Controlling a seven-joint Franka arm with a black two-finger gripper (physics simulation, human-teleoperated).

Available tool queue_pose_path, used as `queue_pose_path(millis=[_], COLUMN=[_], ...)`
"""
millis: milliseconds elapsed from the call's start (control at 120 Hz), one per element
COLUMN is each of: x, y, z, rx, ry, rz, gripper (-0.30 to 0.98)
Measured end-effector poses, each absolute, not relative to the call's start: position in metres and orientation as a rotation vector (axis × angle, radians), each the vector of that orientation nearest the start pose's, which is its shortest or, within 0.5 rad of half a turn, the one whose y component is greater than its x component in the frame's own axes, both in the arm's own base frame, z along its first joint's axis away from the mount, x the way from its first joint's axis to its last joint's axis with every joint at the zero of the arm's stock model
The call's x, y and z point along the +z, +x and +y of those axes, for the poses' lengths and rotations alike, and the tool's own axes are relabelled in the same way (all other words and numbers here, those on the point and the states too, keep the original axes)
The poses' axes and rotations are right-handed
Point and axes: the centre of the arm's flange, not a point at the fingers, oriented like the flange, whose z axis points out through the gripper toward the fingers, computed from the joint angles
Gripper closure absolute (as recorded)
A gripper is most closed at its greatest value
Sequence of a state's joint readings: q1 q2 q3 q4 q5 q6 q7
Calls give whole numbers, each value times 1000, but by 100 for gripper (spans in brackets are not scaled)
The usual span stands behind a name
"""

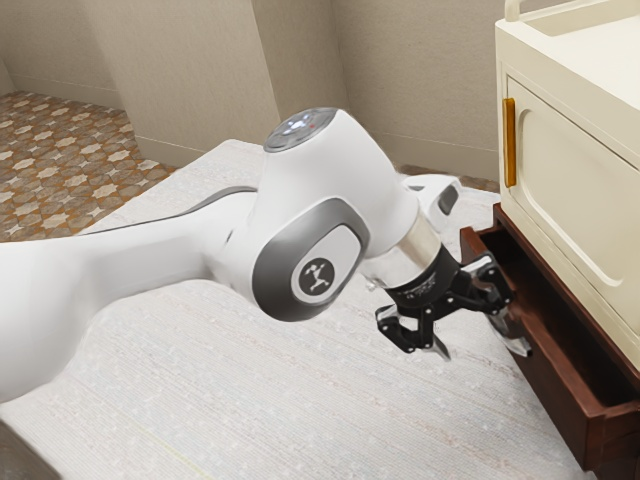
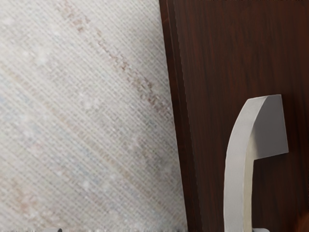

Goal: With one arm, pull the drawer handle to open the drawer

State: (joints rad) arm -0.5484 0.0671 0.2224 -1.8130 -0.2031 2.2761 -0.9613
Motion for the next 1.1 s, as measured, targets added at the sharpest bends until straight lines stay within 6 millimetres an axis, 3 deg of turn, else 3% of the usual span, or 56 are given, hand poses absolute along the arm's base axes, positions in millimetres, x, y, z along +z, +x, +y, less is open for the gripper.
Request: queue_pose_path(millis=[1100], x=[544], y=[518], z=[-134], rx=[-354], ry=[-3232], rz=[-1294], gripper=[20])
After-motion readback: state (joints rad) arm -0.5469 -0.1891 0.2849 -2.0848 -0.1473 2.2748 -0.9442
